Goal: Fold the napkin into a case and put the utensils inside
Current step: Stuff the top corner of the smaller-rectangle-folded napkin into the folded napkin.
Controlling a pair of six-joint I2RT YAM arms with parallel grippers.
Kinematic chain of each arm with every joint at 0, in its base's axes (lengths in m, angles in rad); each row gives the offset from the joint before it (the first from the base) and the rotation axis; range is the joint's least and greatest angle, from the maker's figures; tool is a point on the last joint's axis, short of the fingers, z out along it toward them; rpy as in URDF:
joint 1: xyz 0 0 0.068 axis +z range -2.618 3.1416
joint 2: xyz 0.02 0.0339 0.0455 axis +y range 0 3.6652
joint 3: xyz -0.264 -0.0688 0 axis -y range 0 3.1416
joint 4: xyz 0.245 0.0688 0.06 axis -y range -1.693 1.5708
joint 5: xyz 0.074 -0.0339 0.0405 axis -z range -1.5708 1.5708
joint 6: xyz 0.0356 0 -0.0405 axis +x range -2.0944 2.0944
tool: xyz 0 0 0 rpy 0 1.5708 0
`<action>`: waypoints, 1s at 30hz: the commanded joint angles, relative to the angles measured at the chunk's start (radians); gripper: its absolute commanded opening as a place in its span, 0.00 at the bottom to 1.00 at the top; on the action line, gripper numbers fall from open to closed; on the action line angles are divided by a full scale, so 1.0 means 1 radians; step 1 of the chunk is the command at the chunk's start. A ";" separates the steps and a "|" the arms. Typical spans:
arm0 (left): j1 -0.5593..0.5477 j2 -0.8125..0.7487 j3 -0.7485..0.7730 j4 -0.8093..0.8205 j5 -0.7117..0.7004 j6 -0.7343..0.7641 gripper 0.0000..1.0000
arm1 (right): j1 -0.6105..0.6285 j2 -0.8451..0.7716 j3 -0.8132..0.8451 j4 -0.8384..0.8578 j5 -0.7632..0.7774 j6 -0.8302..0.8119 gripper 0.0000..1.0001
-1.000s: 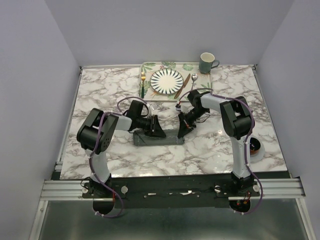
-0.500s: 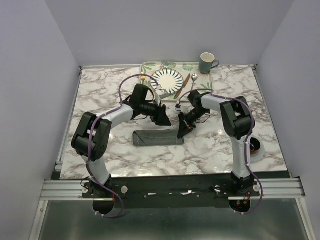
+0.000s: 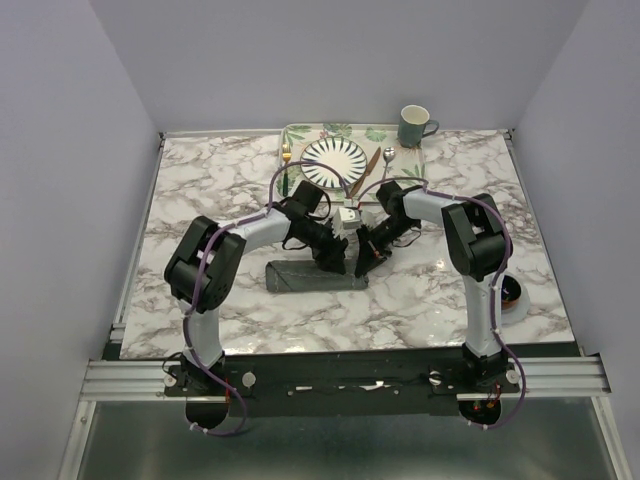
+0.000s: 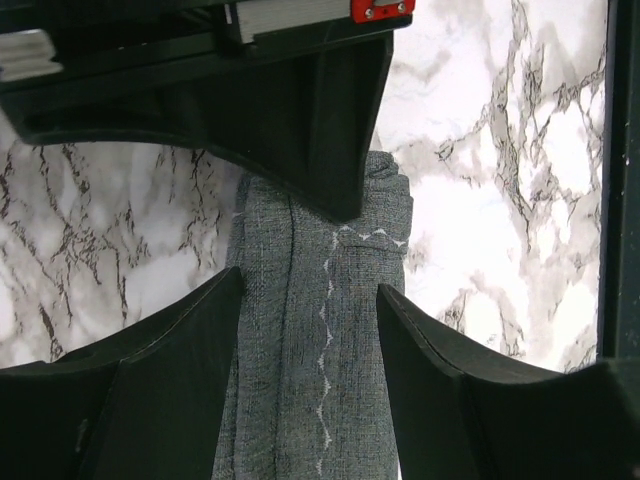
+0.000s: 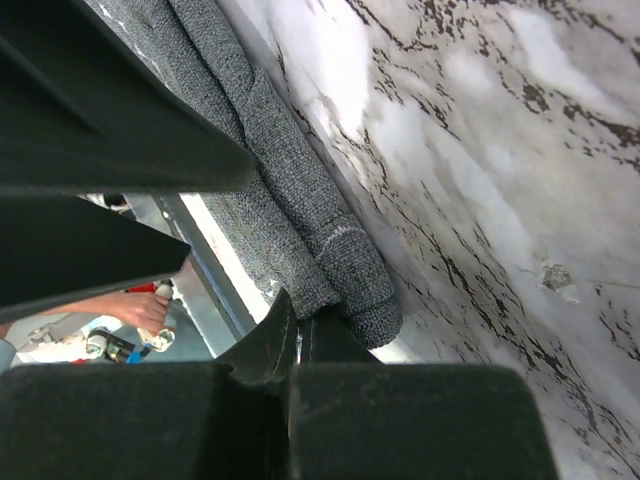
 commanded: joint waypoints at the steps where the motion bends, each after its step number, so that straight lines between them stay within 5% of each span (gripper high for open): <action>1: -0.013 0.029 0.028 -0.036 -0.032 0.080 0.64 | 0.007 -0.010 -0.019 0.090 0.079 -0.062 0.01; 18: -0.056 0.060 0.059 -0.003 -0.031 0.064 0.42 | 0.007 -0.024 -0.016 0.104 0.058 -0.068 0.01; 30: -0.064 0.034 0.051 -0.027 -0.039 -0.040 0.00 | 0.007 -0.013 0.004 0.078 0.058 -0.054 0.07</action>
